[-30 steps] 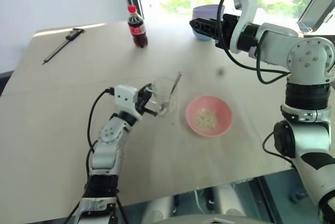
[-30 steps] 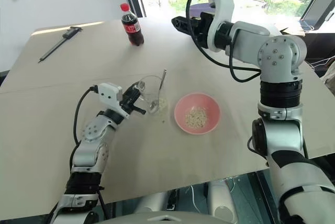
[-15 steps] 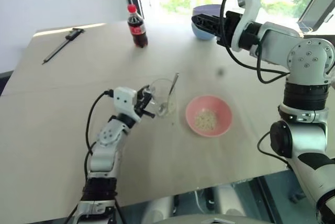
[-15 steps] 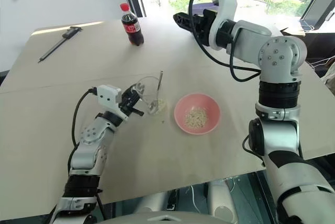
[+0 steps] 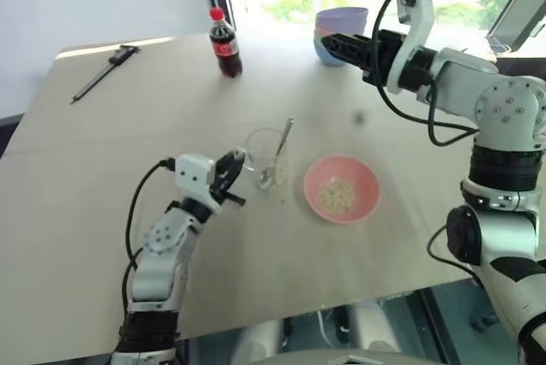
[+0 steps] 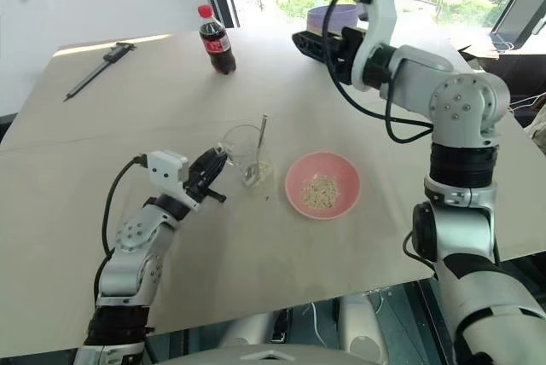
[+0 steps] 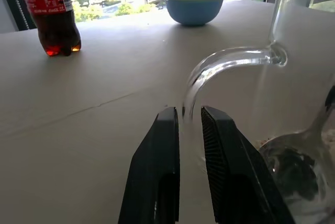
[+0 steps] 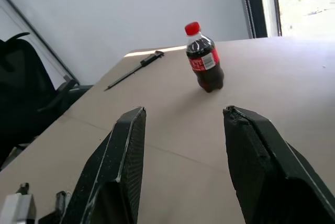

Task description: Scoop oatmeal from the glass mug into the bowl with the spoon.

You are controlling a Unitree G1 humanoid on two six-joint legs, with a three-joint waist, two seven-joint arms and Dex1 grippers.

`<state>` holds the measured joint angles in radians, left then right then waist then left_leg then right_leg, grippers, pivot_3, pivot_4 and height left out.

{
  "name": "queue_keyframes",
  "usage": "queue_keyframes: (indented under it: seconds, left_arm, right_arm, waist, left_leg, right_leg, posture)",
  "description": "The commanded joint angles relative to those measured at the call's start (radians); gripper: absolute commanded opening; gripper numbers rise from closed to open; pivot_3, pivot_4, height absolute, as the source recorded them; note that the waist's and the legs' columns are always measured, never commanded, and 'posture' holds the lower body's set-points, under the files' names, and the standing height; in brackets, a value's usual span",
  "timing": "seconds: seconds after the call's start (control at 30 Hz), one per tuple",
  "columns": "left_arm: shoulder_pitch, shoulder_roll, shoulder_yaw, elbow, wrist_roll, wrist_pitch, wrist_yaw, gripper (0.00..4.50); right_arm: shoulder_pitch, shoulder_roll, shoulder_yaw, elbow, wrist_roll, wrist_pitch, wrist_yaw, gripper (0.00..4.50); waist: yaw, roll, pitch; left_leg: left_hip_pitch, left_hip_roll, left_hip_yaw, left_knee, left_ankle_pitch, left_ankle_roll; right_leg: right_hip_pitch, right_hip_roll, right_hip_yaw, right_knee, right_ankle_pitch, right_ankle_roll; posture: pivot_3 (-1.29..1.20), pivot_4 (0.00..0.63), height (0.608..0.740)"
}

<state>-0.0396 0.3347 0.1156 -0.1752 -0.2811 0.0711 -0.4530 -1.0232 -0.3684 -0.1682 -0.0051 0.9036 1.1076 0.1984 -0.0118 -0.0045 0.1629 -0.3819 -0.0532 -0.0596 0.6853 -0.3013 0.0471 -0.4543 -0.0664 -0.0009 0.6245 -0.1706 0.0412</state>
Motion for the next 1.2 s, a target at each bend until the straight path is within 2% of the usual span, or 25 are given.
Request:
queue_keyframes:
  seconds: [0.03, 0.13, 0.23, 0.3, 0.37, 0.43, 0.5, 0.6, 0.67, 0.7, 0.73, 0.77, 0.87, 0.9, 1.2]
  left_arm:
    - [0.023, 0.014, 0.019, -0.095, -0.037, 0.018, -0.014, 0.73]
    - [0.062, 0.031, 0.026, -0.143, -0.044, 0.031, -0.021, 0.73]
    - [0.13, 0.049, 0.056, -0.211, -0.063, 0.048, -0.017, 0.73]
    - [0.207, 0.06, 0.085, -0.259, -0.076, 0.058, -0.022, 0.73]
    - [0.294, 0.07, 0.11, -0.293, -0.081, 0.058, -0.035, 0.73]
    - [0.393, 0.072, 0.128, -0.326, -0.084, 0.055, -0.048, 0.73]
    - [0.468, 0.067, 0.148, -0.342, -0.085, 0.043, -0.054, 0.73]
    - [0.537, 0.057, 0.162, -0.342, -0.078, 0.013, -0.06, 1.53]
    - [0.573, 0.051, 0.163, -0.342, -0.075, -0.005, -0.066, 2.46]
    - [0.593, 0.046, 0.162, -0.345, -0.074, -0.013, -0.07, 2.7]
    - [0.613, 0.036, 0.166, -0.345, -0.069, -0.023, -0.065, 3.15]
    - [0.632, 0.033, 0.165, -0.343, -0.055, -0.018, -0.055, 3.49]
    - [0.68, 0.024, 0.137, -0.351, -0.021, -0.016, -0.05, 4.5]
    - [0.692, 0.021, 0.128, -0.355, -0.013, -0.023, -0.053, 4.5]
    - [0.715, 0.007, 0.105, -0.367, 0.014, -0.041, -0.037, 4.5]
  right_arm:
    - [0.019, -0.043, -0.029, -0.053, -0.033, -0.051, 0.042, 2.35]
    - [0.05, -0.066, -0.063, -0.049, -0.04, -0.065, 0.05, 2.35]
    - [0.15, -0.125, -0.065, -0.083, -0.085, -0.126, 0.116, 2.35]
    - [0.262, -0.165, -0.075, -0.104, -0.114, -0.202, 0.201, 2.35]
    - [0.402, -0.186, -0.091, -0.127, -0.144, -0.37, 0.37, 2.35]
    - [0.572, -0.215, -0.111, -0.111, -0.168, -0.441, 0.464, 2.35]
    - [0.735, -0.261, -0.092, -0.082, -0.24, -0.533, 0.567, 2.35]
    - [0.885, -0.302, -0.079, -0.032, -0.296, -0.638, 0.684, 2.35]
    - [0.961, -0.333, -0.055, 0.01, -0.349, -0.719, 0.766, 2.35]
    - [0.991, -0.347, -0.043, 0.038, -0.379, -0.764, 0.802, 2.35]
    - [1.016, -0.352, -0.045, 0.067, -0.387, -0.795, 0.842, 2.85]
    - [1.032, -0.348, -0.053, 0.096, -0.397, -0.838, 0.859, 3.03]
    - [1.058, -0.34, -0.054, 0.155, -0.457, -0.995, 0.884, 4.32]
    - [1.059, -0.335, -0.056, 0.163, -0.462, -1.022, 0.888, 4.49]
    - [1.045, -0.321, -0.049, 0.171, -0.449, -1.084, 0.944, 4.49]
  waist:
    - [0.001, 0.0, 0.0]
    - [0.0, 0.0, 0.0]
    - [0.001, 0.0, 0.0]
    - [0.001, 0.0, 0.0]
    - [0.003, -0.002, -0.001]
    - [0.003, 0.005, 0.003]
    - [0.007, 0.003, 0.002]
    - [0.012, 0.003, 0.002]
    - [0.012, 0.004, 0.002]
    - [0.009, 0.004, 0.002]
    - [0.007, 0.004, 0.002]
    - [0.004, 0.003, 0.003]
    - [0.0, 0.0, 0.005]
    - [0.0, -0.002, 0.005]
    - [0.005, -0.003, 0.005]
  left_leg:
    - [0.0, 0.0, 0.0, 0.0, 0.0, 0.0]
    - [0.0, 0.0, 0.0, 0.0, 0.0, 0.0]
    - [0.0, 0.0, 0.0, 0.0, 0.0, 0.0]
    - [0.0, 0.001, 0.0, -0.001, 0.0, 0.0]
    - [0.0, 0.001, -0.001, -0.001, 0.0, 0.0]
    - [0.001, 0.001, 0.0, -0.002, -0.001, 0.001]
    - [0.003, 0.001, 0.0, -0.001, -0.003, 0.005]
    - [0.004, 0.001, 0.0, -0.001, -0.003, 0.006]
    - [0.004, 0.001, 0.001, 0.0, -0.003, 0.006]
    - [0.005, 0.001, 0.001, 0.0, -0.003, 0.006]
    - [0.005, 0.002, 0.003, 0.0, -0.003, 0.006]
    - [0.007, 0.002, 0.004, 0.0, -0.003, 0.006]
    - [0.023, 0.005, 0.005, -0.001, -0.006, 0.01]
    - [0.023, 0.005, 0.005, -0.001, -0.006, 0.01]
    - [0.022, 0.004, 0.004, 0.0, -0.006, 0.01]
  right_leg:
    - [0.0, 0.0, 0.0, 0.0, 0.0, 0.0]
    - [0.0, 0.0, 0.0, 0.0, 0.0, 0.0]
    - [0.0, 0.0, 0.0, -0.001, 0.0, 0.0]
    - [0.001, 0.0, 0.0, -0.002, 0.0, 0.0]
    - [0.001, 0.0, 0.001, -0.004, 0.0, 0.0]
    - [0.004, 0.001, 0.001, -0.007, 0.0, 0.0]
    - [0.006, 0.0, 0.0, -0.006, 0.0, 0.0]
    - [0.007, 0.001, -0.001, -0.006, -0.001, 0.0]
    - [0.007, 0.002, 0.0, -0.006, -0.001, 0.001]
    - [0.007, 0.002, 0.0, -0.005, -0.001, 0.001]
    - [0.007, 0.003, 0.001, -0.005, -0.001, 0.001]
    - [0.009, 0.003, 0.002, -0.004, -0.002, 0.001]
    - [0.023, 0.005, 0.002, -0.006, -0.008, 0.003]
    - [0.024, 0.005, 0.002, -0.006, -0.008, 0.004]
    - [0.023, 0.003, 0.002, -0.007, -0.008, 0.003]
  posture:
    - [0.0, 0.15, 0.74]
    - [0.0, 0.15, 0.74]
    - [0.0, 0.15, 0.74]
    - [0.0, 0.15, 0.74]
    - [0.0, 0.15, 0.74]
    - [0.0, 0.15, 0.74]
    - [0.0, 0.15, 0.74]
    - [0.0, 0.15, 0.74]
    - [0.0, 0.15, 0.74]
    - [0.0, 0.15, 0.74]
    - [0.0, 0.15, 0.74]
    - [0.0, 0.15, 0.74]
    - [0.0, 0.15, 0.74]
    - [0.0, 0.15, 0.74]
    - [0.0, 0.15, 0.74]
